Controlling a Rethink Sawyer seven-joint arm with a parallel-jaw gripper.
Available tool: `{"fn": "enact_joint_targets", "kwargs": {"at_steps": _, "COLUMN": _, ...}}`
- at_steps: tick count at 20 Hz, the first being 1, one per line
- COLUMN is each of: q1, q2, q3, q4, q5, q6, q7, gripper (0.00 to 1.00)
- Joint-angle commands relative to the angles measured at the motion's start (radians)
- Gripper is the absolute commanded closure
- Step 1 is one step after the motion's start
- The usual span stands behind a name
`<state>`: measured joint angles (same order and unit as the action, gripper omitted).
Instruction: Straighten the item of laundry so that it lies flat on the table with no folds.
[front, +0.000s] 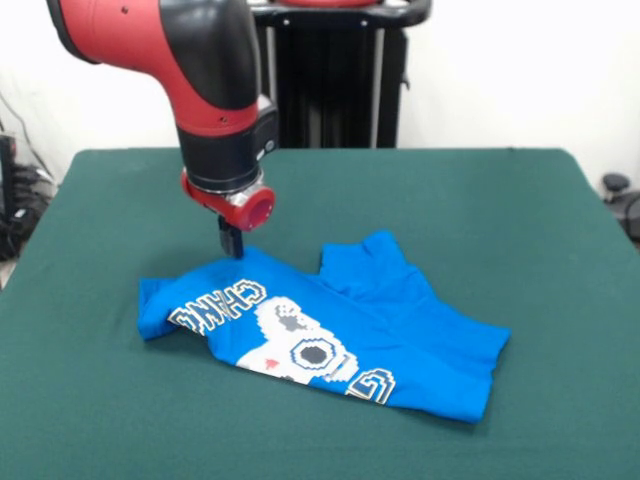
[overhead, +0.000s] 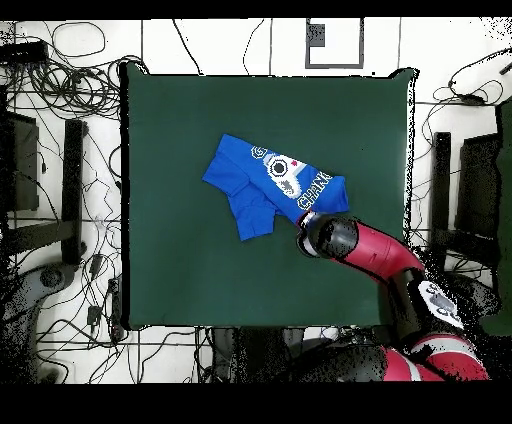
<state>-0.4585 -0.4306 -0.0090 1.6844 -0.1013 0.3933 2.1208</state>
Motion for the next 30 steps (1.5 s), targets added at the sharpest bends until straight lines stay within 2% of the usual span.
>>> {"fn": "enact_joint_targets", "kwargs": {"at_steps": 1, "q1": 0.023, "q2": 0.068, "q3": 0.065, "q4": 0.029, "q5": -0.018, "q6": -0.039, "q7": 0.067, "gripper": 1.0}}
{"fn": "enact_joint_targets", "kwargs": {"at_steps": 11, "q1": 0.024, "q2": 0.066, "q3": 0.059, "q4": 0.011, "q5": -0.026, "q6": 0.012, "q7": 0.038, "gripper": 1.0}}
{"fn": "enact_joint_targets", "kwargs": {"at_steps": 17, "q1": 0.029, "q2": 0.068, "q3": 0.062, "q4": 0.001, "q5": -0.044, "q6": -0.004, "q7": 0.021, "gripper": 1.0}}
{"fn": "enact_joint_targets", "kwargs": {"at_steps": 18, "q1": 0.031, "q2": 0.069, "q3": 0.06, "q4": 0.002, "q5": -0.048, "q6": -0.014, "q7": 0.023, "gripper": 0.0}}
{"fn": "enact_joint_targets", "kwargs": {"at_steps": 22, "q1": 0.035, "q2": 0.067, "q3": 0.057, "q4": -0.003, "q5": -0.033, "q6": 0.017, "q7": 0.034, "gripper": 0.0}}
{"fn": "enact_joint_targets", "kwargs": {"at_steps": 24, "q1": 0.023, "q2": 0.075, "q3": 0.076, "q4": -0.013, "q5": -0.07, "q6": 0.014, "q7": -0.021, "gripper": 0.0}}
{"fn": "enact_joint_targets", "kwargs": {"at_steps": 30, "q1": 0.015, "q2": 0.061, "q3": 0.067, "q4": -0.002, "q5": -0.063, "q6": 0.039, "q7": -0.011, "gripper": 0.0}}
